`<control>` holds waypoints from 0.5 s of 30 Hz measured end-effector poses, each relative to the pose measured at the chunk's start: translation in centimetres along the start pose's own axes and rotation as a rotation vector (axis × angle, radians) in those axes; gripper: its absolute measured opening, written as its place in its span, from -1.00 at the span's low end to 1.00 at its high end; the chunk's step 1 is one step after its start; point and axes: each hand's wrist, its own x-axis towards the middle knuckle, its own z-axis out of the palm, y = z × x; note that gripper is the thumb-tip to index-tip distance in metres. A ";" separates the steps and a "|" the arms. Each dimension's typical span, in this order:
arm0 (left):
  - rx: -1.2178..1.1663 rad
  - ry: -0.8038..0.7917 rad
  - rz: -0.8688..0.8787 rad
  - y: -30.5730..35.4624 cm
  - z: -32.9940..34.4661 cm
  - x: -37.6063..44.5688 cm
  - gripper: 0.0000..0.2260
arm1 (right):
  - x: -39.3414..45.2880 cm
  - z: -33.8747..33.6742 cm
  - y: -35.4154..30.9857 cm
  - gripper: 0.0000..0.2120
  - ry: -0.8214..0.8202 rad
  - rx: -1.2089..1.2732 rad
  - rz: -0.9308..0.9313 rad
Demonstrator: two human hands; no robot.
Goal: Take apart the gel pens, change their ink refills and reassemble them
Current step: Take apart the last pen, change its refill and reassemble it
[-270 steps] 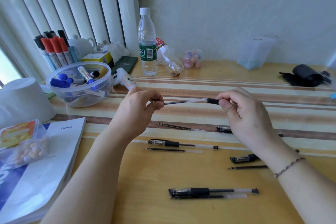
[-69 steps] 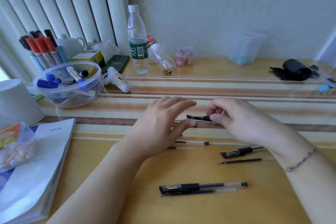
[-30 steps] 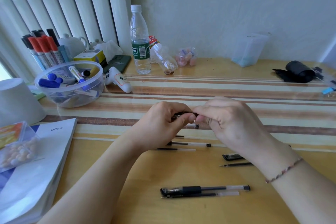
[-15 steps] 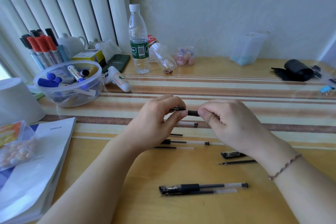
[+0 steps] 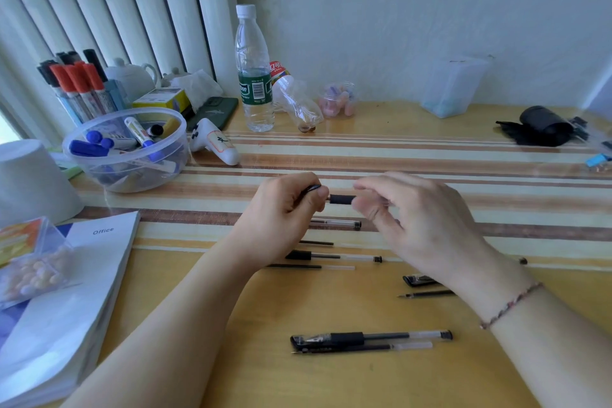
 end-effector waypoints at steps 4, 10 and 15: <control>-0.012 0.021 -0.024 -0.4 -0.4 0.1 -0.75 | 0.0 0.0 0.9 -0.70 -0.003 -0.011 0.013; -0.043 0.006 -0.046 -0.6 -0.6 0.2 -0.73 | 0.0 0.2 1.0 -0.67 -0.056 0.012 0.087; -0.049 -0.013 -0.060 -0.9 -0.6 0.2 -0.79 | 0.0 0.1 1.0 -0.70 -0.068 0.009 0.035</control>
